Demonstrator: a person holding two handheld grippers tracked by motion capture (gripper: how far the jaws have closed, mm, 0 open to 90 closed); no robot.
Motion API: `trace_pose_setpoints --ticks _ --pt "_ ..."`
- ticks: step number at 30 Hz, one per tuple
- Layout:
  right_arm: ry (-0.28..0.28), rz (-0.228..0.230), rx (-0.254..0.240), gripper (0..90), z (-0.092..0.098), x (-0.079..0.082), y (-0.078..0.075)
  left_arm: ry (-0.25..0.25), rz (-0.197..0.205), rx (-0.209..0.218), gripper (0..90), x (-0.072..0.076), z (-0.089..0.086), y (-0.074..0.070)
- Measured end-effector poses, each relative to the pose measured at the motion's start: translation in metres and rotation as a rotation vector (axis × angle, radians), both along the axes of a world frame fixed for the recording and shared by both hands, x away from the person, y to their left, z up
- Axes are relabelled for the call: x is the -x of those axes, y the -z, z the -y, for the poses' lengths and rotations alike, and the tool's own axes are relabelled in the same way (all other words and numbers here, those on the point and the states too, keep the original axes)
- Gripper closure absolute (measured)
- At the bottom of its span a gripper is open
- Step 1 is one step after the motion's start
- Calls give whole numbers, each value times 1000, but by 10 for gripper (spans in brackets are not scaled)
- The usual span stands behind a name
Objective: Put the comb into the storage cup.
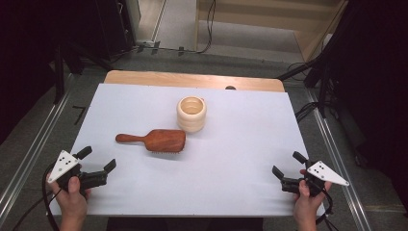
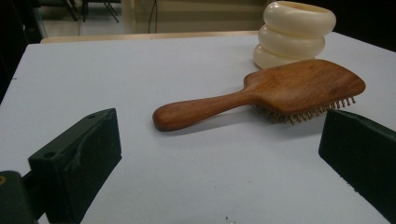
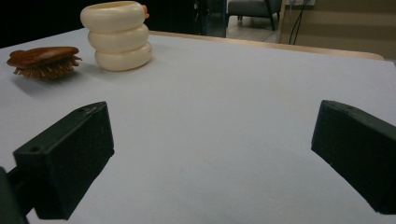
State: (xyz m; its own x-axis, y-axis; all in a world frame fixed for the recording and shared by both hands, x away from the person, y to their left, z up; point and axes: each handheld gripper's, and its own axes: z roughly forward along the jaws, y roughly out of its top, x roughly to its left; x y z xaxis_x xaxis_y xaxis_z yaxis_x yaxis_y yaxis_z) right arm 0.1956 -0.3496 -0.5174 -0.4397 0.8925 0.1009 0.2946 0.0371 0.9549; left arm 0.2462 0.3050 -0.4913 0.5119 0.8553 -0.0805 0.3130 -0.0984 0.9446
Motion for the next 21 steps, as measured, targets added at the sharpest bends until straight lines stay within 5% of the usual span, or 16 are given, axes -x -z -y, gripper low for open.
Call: trace_pose_setpoints --ticks 5,13,21 --pt "6 5 -11 0 1 1 0 22 23 1 0 1 -1 -1" --pt "-23 8 14 0 -2 -2 0 26 -7 -3 0 -1 0 -3" --pt "-20 15 13 0 -2 -1 1 69 -3 -60 0 -5 11 -7"
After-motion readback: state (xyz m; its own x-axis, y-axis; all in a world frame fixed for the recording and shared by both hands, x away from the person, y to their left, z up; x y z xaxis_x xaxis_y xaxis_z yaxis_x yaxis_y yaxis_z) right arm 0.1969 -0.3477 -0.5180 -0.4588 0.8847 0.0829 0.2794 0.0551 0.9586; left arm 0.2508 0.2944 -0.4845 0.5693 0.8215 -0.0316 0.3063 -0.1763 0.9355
